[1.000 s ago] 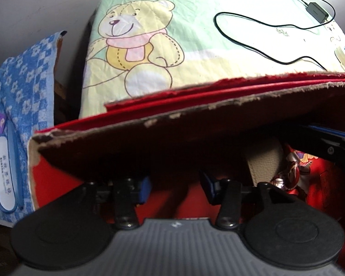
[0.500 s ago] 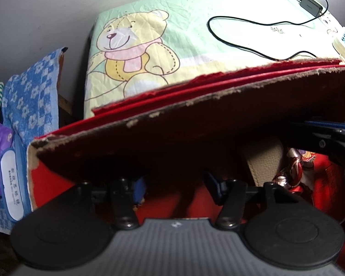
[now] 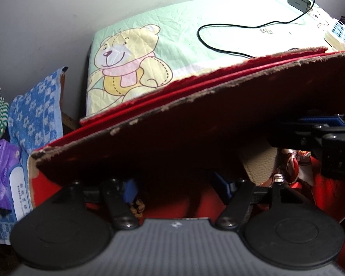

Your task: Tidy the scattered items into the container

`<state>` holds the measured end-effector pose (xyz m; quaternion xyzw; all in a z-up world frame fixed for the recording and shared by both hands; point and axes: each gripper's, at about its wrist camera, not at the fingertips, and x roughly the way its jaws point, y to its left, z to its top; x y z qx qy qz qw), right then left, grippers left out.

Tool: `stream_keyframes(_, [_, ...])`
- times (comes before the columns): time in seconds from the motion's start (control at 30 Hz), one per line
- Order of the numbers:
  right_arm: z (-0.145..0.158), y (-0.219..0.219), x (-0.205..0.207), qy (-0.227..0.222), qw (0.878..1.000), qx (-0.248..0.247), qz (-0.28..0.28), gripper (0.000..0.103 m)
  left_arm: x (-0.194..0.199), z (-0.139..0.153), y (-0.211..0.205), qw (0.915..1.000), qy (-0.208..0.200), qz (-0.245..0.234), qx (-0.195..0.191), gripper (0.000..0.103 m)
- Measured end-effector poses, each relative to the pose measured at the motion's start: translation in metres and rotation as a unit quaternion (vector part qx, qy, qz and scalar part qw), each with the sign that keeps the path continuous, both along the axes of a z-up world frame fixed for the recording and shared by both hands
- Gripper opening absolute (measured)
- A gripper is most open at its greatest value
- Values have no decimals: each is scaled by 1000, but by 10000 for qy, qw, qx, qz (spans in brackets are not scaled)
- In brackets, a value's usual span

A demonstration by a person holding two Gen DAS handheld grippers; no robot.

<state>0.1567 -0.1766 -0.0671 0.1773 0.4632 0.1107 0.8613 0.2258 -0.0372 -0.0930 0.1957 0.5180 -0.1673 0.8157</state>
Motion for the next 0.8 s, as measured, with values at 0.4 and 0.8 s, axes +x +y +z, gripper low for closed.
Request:
stream_keyframes(0.4, [1, 5, 4, -93, 9995, -299, -39, 40, -2, 4, -3, 9999, -156, -70, 16, 71])
stream_keyframes(0.8, [2, 8, 5, -163, 9990, -416, -28, 40, -5, 11, -3, 9994, -349, 33, 80, 72])
